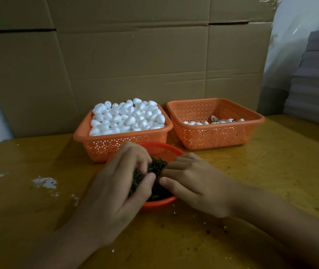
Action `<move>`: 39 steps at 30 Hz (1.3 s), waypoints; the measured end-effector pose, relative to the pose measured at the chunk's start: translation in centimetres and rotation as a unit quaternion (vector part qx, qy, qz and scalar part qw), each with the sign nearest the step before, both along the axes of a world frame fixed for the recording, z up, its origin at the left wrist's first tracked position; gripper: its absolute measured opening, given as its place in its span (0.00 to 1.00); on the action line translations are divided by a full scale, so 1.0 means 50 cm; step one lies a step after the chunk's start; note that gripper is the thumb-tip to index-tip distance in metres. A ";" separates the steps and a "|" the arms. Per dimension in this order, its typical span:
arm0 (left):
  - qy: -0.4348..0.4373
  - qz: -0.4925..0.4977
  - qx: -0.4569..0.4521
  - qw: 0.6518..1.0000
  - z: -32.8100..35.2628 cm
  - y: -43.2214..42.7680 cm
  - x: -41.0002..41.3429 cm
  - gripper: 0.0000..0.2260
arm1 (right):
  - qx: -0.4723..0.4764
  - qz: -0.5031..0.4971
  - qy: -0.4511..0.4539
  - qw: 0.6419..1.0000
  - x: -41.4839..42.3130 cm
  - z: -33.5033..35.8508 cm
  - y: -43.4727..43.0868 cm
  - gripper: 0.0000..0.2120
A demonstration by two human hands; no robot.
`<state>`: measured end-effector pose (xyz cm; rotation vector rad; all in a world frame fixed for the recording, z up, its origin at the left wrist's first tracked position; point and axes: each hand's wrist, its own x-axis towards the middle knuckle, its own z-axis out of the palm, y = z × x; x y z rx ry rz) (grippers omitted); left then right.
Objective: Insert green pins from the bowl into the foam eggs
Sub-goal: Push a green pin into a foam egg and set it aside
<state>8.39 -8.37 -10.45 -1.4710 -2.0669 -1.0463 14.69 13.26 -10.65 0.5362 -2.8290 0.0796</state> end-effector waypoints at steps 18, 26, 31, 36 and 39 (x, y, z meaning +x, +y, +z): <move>-0.235 0.305 -0.270 0.883 0.150 0.034 -0.310 0.10 | -0.024 -0.004 0.000 1.000 0.002 0.001 -0.008 0.19; -0.294 0.321 -0.206 0.876 0.139 0.050 -0.335 0.07 | -0.031 -0.005 0.008 0.999 0.001 -0.002 -0.009 0.21; -0.264 0.317 -0.181 0.893 0.129 0.059 -0.347 0.15 | -0.030 -0.009 0.006 0.999 0.005 0.000 -0.011 0.19; -0.290 0.246 -0.259 0.888 0.127 0.049 -0.353 0.18 | -0.021 -0.013 0.003 1.000 0.005 0.003 -0.012 0.19; -0.289 0.255 -0.255 0.887 0.126 0.050 -0.355 0.12 | -0.019 -0.014 0.004 1.000 0.006 0.003 -0.013 0.18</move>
